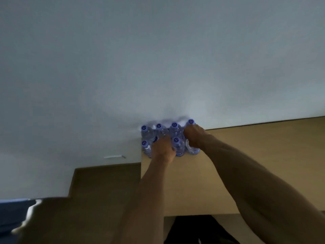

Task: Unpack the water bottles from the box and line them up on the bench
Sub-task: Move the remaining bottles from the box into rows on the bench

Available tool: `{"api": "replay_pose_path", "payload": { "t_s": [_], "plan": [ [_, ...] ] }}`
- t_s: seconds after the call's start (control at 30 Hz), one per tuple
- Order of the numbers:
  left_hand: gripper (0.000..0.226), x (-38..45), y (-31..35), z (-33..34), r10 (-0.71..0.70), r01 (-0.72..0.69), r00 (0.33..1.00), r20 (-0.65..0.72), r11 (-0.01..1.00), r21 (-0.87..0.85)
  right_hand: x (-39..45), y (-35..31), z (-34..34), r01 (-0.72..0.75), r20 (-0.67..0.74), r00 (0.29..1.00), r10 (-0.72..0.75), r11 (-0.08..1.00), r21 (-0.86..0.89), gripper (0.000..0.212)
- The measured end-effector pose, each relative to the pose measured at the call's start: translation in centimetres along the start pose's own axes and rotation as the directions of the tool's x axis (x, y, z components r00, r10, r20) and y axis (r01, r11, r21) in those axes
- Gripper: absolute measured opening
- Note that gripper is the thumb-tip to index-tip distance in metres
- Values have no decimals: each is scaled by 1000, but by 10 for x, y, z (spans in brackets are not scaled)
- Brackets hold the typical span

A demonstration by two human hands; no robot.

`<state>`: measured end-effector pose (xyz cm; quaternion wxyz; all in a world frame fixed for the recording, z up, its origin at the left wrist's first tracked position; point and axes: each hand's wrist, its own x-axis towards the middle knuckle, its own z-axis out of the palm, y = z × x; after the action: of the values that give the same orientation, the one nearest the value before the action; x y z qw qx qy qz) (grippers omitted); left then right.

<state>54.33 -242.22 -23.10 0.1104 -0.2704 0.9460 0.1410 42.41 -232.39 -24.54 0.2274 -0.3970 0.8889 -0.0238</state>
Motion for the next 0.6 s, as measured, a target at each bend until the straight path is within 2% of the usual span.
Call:
{"api": "replay_pose_path", "payload": {
  "t_s": [0.1,0.23,0.43,0.5,0.6],
  "plan": [
    [35,21,5,11,91,-93,995,31,995,48,12,8,7,-11,-23,1000,12,999,37,27],
    [47,43,12,26,100,-107,988,120,993,56,23,12,2,1,40,999,0,1000,-11,24],
    [37,67,10,34,161,-202,971,176,947,249,27,10,4,26,89,996,-26,1000,4,20],
    [33,68,10,31,174,-218,967,187,944,248,26,10,2,29,104,994,-27,999,-13,23],
    [28,68,6,24,229,-266,953,198,946,186,25,8,-2,-94,-59,994,90,993,-64,30]
  ]
}}
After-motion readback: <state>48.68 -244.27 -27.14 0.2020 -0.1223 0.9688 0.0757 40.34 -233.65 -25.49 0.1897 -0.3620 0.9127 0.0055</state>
